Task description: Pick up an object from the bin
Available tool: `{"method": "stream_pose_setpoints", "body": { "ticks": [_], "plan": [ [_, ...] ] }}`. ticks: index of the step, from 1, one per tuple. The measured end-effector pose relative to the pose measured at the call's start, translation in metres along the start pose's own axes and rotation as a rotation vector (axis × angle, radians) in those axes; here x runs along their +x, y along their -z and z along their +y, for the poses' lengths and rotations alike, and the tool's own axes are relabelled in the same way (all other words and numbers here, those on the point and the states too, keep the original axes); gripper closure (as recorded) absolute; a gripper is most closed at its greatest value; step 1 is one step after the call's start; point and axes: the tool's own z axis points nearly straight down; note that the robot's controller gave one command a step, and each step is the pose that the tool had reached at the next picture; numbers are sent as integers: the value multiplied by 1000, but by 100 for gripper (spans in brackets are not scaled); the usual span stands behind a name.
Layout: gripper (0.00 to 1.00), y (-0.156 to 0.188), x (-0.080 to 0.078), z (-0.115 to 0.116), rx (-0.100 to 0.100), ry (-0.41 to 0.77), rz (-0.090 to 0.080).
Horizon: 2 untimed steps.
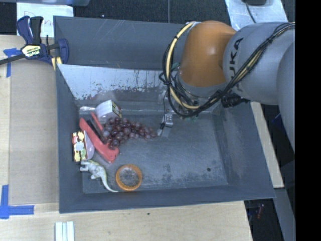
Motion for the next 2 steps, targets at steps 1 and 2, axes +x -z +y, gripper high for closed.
{"method": "stream_pose_setpoints", "body": {
  "ticks": [1, 2],
  "plan": [
    [0, -9, -13, 33, 0, 151, -6],
    [0, -18, -5, 61, 1, -62, -1]
  ]
}}
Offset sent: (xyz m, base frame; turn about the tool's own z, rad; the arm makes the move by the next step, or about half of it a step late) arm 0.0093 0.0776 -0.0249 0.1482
